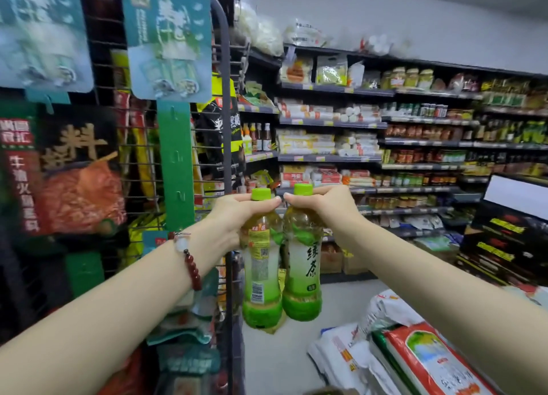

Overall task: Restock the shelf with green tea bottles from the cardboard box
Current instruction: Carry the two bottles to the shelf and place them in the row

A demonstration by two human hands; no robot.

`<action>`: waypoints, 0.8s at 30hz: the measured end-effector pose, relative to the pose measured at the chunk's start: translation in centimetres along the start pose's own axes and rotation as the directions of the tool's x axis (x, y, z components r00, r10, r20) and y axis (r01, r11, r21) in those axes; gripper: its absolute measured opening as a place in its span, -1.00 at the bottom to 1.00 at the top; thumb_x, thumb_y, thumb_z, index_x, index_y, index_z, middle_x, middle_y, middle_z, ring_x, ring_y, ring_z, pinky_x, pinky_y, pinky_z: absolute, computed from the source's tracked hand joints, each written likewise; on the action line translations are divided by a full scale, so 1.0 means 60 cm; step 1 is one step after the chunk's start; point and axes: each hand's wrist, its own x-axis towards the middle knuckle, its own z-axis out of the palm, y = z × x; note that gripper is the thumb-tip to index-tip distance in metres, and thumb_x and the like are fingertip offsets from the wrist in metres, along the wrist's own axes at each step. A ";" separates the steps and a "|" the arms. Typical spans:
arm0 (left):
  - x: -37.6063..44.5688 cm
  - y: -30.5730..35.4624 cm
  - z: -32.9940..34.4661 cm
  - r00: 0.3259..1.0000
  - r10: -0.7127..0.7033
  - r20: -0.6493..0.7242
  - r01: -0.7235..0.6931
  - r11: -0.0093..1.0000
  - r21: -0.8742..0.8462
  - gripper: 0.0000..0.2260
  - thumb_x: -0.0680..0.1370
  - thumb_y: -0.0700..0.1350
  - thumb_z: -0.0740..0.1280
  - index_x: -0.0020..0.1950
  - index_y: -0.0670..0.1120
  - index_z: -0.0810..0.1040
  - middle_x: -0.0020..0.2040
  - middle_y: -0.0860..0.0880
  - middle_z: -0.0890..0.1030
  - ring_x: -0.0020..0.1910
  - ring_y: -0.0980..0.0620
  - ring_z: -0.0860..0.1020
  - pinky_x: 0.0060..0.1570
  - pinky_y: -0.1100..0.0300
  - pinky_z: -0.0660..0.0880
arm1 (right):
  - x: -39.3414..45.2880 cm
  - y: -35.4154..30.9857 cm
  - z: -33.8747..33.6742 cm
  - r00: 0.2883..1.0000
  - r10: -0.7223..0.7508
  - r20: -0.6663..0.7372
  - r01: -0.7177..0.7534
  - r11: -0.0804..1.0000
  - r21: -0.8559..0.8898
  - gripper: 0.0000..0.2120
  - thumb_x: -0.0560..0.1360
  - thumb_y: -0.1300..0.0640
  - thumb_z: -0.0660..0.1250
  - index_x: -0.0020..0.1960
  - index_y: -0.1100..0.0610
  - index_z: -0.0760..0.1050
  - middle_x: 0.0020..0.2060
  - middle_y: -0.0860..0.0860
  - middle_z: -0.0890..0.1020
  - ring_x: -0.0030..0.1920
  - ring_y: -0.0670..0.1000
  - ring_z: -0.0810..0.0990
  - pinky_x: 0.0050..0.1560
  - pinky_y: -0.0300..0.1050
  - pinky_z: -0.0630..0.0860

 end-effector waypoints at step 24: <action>-0.131 0.116 -0.426 1.000 -0.025 0.019 0.022 0.991 0.130 -0.74 0.33 -0.21 0.53 0.00 -0.14 0.64 -0.38 -0.04 0.69 -0.48 0.05 0.65 -0.57 0.20 0.52 | -0.106 -0.164 0.405 1.000 0.022 -0.003 -0.022 0.994 0.103 -0.61 0.12 -0.04 0.65 -0.27 0.26 0.69 -0.22 0.22 0.73 -0.15 0.09 0.70 0.08 0.15 0.62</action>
